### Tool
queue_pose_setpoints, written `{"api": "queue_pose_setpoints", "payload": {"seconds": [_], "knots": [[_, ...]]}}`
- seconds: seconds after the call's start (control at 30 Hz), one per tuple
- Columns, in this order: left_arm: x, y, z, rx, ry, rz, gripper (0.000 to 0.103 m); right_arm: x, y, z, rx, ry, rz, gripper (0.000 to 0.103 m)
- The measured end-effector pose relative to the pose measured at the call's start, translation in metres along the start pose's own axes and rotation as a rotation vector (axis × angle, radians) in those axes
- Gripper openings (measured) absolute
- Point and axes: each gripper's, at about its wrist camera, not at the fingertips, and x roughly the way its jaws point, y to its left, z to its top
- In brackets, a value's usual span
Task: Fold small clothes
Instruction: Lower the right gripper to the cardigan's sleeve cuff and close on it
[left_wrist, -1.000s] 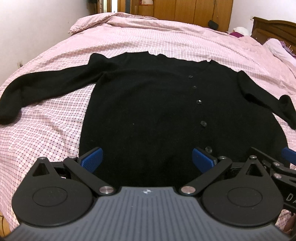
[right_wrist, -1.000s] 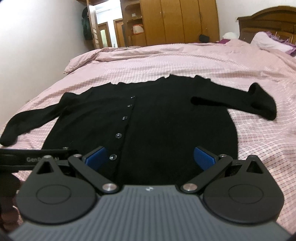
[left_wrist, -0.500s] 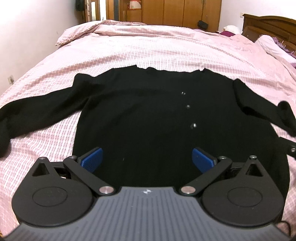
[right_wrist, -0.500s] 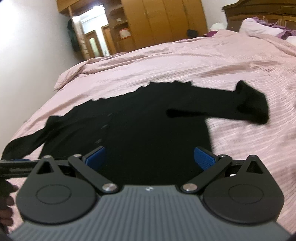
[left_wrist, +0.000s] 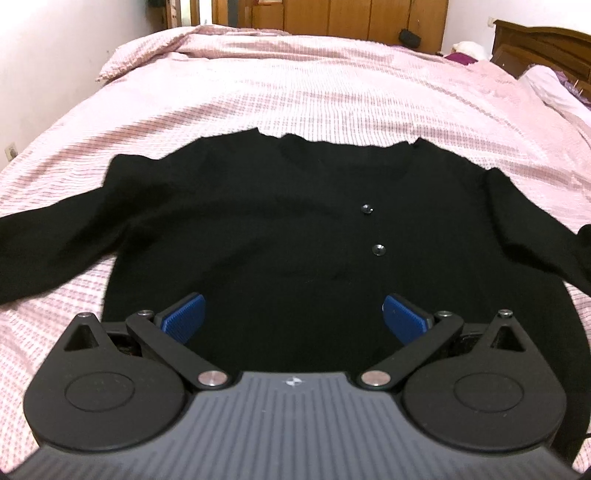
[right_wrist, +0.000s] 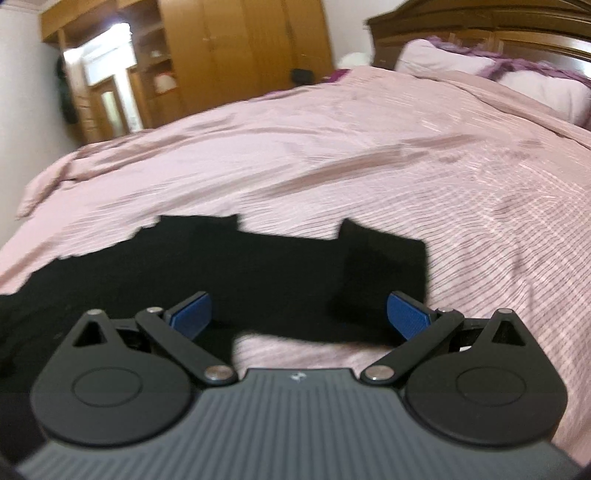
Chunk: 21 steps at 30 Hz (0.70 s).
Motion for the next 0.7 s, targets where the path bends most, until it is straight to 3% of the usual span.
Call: {"api": "queue_pose_setpoints", "payload": {"seconds": [0.27, 0.43, 0.7], "knots": [[0.04, -0.012, -0.004, 0.015, 0.086, 0.008, 0.103, 0.045, -0.015, 0.011, -0.01, 0.069, -0.008, 0.103], [0.047, -0.011, -0.01, 0.011, 0.072, 0.01, 0.103, 0.063, -0.018, 0.005, -0.007, 0.113, 0.008, 0.103], [0.052, -0.006, -0.012, -0.014, 0.07, -0.008, 0.103, 0.073, -0.019, -0.004, -0.016, 0.108, -0.002, 0.103]]}}
